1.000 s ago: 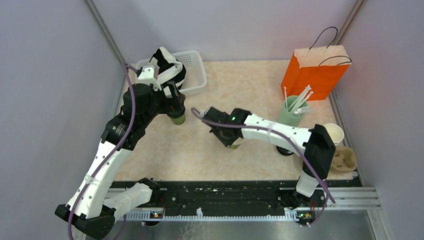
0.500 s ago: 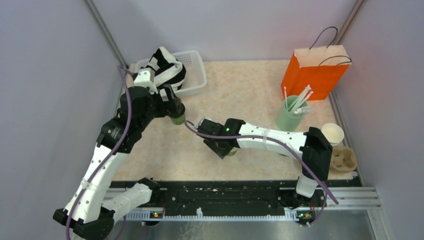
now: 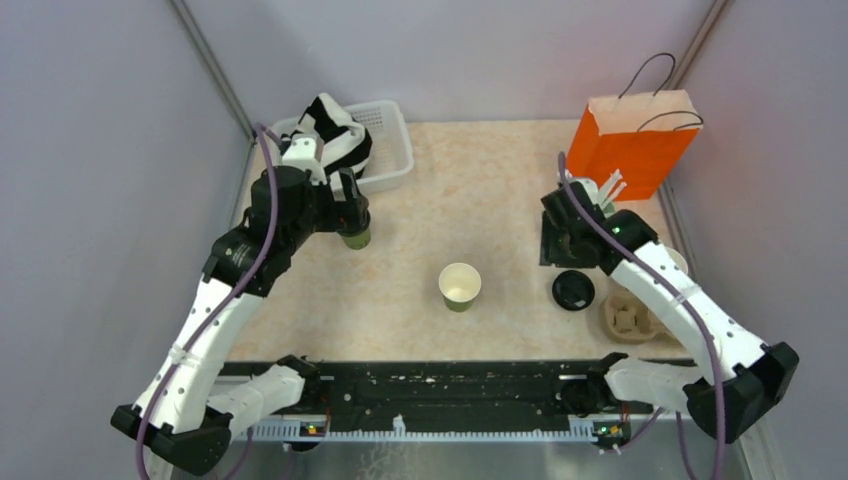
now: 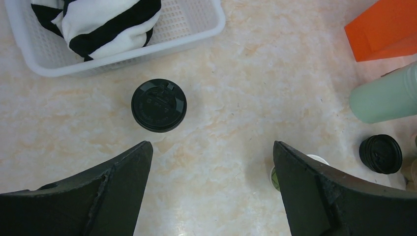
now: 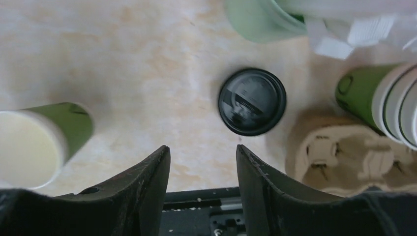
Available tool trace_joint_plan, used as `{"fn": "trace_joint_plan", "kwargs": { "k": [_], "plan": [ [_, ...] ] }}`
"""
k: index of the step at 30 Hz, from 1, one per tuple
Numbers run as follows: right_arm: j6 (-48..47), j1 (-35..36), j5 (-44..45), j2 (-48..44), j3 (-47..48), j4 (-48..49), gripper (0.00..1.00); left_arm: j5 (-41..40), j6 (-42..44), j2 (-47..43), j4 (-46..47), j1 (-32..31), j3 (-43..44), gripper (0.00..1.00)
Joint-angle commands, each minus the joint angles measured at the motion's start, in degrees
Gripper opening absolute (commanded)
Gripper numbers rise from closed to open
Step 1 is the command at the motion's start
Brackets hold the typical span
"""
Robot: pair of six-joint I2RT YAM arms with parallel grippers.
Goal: Pack the takeout coffee
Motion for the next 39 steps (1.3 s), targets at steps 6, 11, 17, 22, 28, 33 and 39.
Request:
{"fn": "trace_joint_plan", "kwargs": {
  "k": [6, 11, 17, 22, 28, 33, 39],
  "plan": [
    [-0.89, -14.84, -6.26, 6.76, -12.31, 6.61, 0.47, 6.42, 2.86, 1.13, 5.07, 0.22, 0.47, 0.98],
    [0.63, -15.67, -7.3, 10.59, -14.27, 12.32, 0.37, 9.09, 2.84, 1.36, 6.37, -0.17, -0.34, 0.98],
    [3.44, -15.93, -7.87, 13.03, -15.81, 16.64, 0.34, 7.59, 4.85, 1.27, 5.65, -3.37, -0.14, 0.98],
    [4.26, -15.91, -5.67, 13.9, -18.01, 17.22, 0.26, 6.78, 5.98, 0.6, 5.43, -4.43, -0.44, 0.98],
    [4.48, -15.9, -5.13, 13.33, -19.54, 17.74, 0.21, 6.18, 6.5, 0.65, 5.54, -4.74, -0.3, 0.98],
    [4.02, -15.89, -5.04, 13.85, -19.67, 17.78, 0.15, 6.27, 6.5, 1.0, 5.69, -4.7, -0.14, 0.98],
    [4.09, -15.88, -4.89, 13.67, -21.08, 18.35, 0.14, 6.27, 6.59, 1.28, 5.59, -4.76, 0.16, 0.98]
  ]
}}
